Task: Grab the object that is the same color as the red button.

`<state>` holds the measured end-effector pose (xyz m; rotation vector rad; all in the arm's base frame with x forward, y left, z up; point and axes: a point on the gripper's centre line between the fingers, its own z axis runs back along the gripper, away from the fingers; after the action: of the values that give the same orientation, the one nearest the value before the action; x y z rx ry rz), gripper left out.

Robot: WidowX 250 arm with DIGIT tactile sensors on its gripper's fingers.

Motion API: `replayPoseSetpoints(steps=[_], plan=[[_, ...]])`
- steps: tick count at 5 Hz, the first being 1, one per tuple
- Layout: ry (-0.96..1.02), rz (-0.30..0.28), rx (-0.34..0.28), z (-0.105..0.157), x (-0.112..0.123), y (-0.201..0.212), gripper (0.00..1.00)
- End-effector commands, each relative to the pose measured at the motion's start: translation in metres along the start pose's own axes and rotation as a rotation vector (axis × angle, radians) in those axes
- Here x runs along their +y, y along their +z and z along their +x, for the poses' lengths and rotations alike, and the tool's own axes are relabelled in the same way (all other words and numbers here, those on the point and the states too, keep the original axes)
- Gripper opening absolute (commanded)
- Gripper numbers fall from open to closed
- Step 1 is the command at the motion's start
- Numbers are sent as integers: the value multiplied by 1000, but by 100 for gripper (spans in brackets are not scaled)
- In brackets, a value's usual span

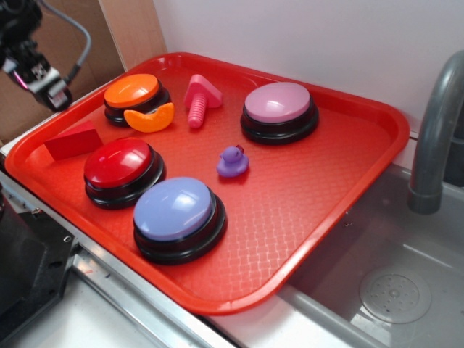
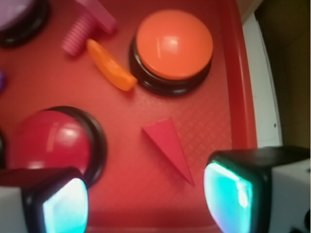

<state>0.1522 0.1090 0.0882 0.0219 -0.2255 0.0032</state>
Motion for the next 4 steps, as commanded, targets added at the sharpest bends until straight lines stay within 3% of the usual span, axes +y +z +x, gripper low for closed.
replayPoseSetpoints(steps=[1, 3, 4], plan=[[25, 56, 47, 1, 22, -41, 100], [47, 59, 67, -1, 23, -64, 100], [99, 60, 57, -2, 23, -69, 0]])
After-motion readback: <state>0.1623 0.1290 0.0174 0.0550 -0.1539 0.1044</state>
